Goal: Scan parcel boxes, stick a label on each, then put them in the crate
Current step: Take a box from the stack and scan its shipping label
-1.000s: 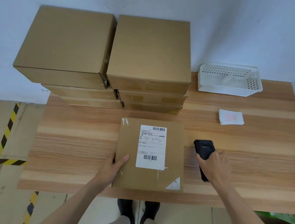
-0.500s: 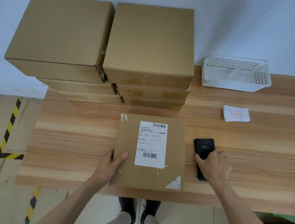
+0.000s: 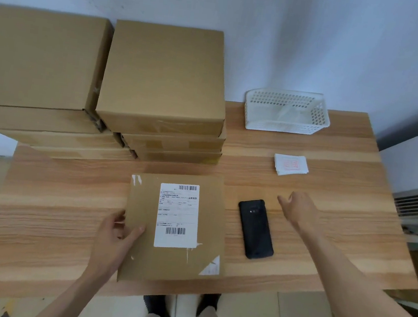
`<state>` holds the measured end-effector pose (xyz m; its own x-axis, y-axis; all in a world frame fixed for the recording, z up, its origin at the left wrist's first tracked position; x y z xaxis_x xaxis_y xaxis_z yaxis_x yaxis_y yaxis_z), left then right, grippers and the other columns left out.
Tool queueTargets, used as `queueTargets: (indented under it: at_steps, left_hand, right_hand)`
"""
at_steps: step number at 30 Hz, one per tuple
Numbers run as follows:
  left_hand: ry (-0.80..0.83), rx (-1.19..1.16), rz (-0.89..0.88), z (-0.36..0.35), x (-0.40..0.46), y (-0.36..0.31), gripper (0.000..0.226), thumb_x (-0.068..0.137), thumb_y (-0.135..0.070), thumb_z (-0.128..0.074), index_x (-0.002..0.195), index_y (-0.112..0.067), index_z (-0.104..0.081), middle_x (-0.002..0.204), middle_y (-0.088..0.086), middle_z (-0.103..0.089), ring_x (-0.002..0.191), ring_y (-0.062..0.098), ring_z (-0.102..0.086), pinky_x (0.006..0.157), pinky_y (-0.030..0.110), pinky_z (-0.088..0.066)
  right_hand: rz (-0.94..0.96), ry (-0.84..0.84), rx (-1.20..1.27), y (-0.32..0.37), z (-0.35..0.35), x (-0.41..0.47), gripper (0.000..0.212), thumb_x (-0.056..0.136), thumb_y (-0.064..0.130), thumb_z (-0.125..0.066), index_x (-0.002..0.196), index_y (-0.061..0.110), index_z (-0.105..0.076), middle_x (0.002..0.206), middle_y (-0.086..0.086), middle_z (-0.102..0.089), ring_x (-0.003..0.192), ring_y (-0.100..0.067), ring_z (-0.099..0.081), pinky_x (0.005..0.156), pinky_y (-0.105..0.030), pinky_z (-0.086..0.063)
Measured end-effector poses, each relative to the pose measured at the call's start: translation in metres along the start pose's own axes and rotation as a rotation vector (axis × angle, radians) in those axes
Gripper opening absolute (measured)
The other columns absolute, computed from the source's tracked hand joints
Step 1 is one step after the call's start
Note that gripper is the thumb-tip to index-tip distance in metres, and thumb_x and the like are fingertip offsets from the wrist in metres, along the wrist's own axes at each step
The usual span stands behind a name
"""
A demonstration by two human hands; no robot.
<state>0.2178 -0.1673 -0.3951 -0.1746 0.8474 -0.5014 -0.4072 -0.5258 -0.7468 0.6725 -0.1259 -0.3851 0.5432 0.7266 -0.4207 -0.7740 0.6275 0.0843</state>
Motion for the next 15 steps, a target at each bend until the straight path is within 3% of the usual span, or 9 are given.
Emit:
queueTargets:
  at_steps: [2,5,9,15]
  left_hand:
    - [-0.128,0.103,-0.084,-0.007,0.004,-0.020,0.059,0.082,-0.048,-0.080,0.129,-0.024,-0.053,0.118,-0.004,-0.056,0.100,0.017,-0.059,0.081,0.046,-0.056]
    - [-0.218,0.176,-0.233,-0.043,0.005,-0.077,0.034,0.089,-0.040,-0.074,0.112,-0.023,-0.056,0.102,-0.003,-0.056,0.093,0.018,-0.055,0.080,0.036,-0.048]
    - [-0.052,0.052,-0.269,-0.132,0.012,-0.151,0.017,0.092,-0.036,-0.072,0.099,-0.025,-0.061,0.091,-0.006,-0.061,0.086,0.012,-0.058,0.074,0.029,-0.048]
    - [0.097,0.094,-0.231,-0.258,0.037,-0.208,0.019,0.093,-0.039,-0.071,0.094,-0.022,-0.065,0.089,-0.008,-0.064,0.082,0.006,-0.057,0.069,0.022,-0.044]
  right_hand:
    - [-0.001,-0.023,0.039,-0.005,0.010,0.019,0.041,0.100,0.044,-0.056,0.094,0.005,-0.064,0.096,-0.014,-0.067,0.087,-0.033,-0.063,0.077,-0.042,-0.054]
    - [0.036,-0.047,0.140,-0.011,0.022,0.044,0.032,0.100,0.035,-0.059,0.092,0.004,-0.063,0.089,-0.011,-0.066,0.080,-0.028,-0.061,0.072,-0.040,-0.051]
    - [0.037,-0.032,0.247,-0.026,0.031,0.071,0.020,0.099,0.028,-0.057,0.095,0.008,-0.059,0.090,-0.005,-0.061,0.079,-0.027,-0.055,0.065,-0.035,-0.038]
    - [0.061,-0.011,0.249,-0.044,0.035,0.115,0.026,0.096,0.040,-0.058,0.097,0.015,-0.065,0.098,-0.007,-0.068,0.099,-0.033,-0.063,0.074,-0.034,-0.038]
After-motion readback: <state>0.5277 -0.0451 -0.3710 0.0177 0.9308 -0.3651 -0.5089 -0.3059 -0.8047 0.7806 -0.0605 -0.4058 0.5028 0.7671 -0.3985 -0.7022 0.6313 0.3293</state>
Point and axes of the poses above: each hand's wrist, its own x-axis towards the middle knuckle, its own z-axis out of the back of the hand, y = z × x, the point moved 2 cm from there along x, towards the middle knuckle
